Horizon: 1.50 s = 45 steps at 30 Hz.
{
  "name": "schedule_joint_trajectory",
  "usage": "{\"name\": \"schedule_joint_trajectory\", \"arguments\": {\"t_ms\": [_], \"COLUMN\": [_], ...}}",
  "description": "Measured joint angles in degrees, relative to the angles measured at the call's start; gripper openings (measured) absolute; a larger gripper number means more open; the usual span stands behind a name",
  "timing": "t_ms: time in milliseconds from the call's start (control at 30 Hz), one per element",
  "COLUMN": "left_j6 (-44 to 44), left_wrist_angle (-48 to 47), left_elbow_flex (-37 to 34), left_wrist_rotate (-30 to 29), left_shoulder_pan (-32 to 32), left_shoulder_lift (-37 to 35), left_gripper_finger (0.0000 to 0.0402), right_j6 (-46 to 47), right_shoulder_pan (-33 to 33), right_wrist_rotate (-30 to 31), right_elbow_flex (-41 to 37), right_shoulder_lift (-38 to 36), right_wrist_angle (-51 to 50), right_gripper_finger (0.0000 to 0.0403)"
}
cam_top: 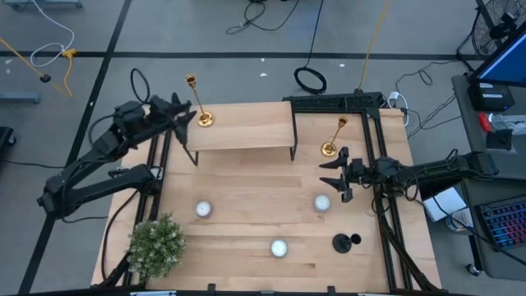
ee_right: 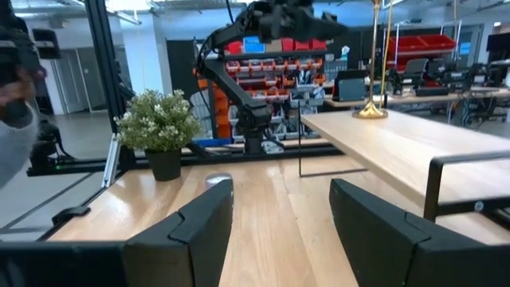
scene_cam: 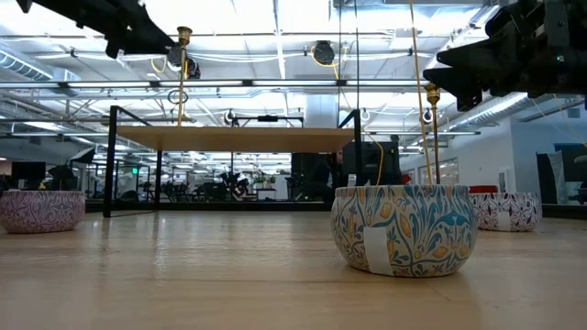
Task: Pick & Place candle stick holders
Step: Put the black candle holder on the shelf aligned with the other candle holder
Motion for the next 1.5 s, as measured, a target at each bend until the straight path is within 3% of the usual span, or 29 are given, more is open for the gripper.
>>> {"name": "schedule_joint_trajectory", "arguments": {"t_ms": [333,467,567,733,833,967,1233,1500], "left_j6": [-4.0,-5.5,-5.1,-1.0,0.4,0.5,1.2,4.5], "left_wrist_angle": [0.0,-0.2,-0.2,-0.2,0.5,0.6,1.1,10.0], "left_elbow_flex": [0.0,0.0,0.0,0.0,0.0,0.0,0.0,0.0], "left_wrist_rotate": [22.0,28.3,29.0,28.9,27.2,23.6,23.2,23.3], "left_shoulder_pan": [-6.0,-9.8,-13.4,-19.0,-21.9,-24.5,-27.6,-30.1], "left_shoulder_lift": [-2.2,-2.1,-2.1,-2.1,-1.6,0.0,5.5,11.6], "left_gripper_finger": [0.0175,0.0175,0.0175,0.0175,0.0175,0.0175,0.0175,0.0175], "right_j6": [0.9,2.9,2.8,-2.6,-3.8,-9.2,-12.0,-15.2], "right_shoulder_pan": [0.0,0.0,0.0,2.4,4.8,7.6,10.7,16.0], "right_wrist_rotate": [0.2,0.1,-2.4,-19.8,-25.4,-25.5,-25.6,-27.1], "right_elbow_flex": [0.0,0.0,0.0,0.0,0.0,0.0,0.0,0.0], "right_shoulder_lift": [0.0,0.0,0.0,0.0,0.0,0.0,0.0,0.0], "right_wrist_angle": [-5.0,-7.5,-7.6,-7.6,-8.0,-11.6,-19.6,-23.1], "right_gripper_finger": [0.0205,0.0205,0.0205,0.0205,0.0205,0.0205,0.0205,0.0205]}}
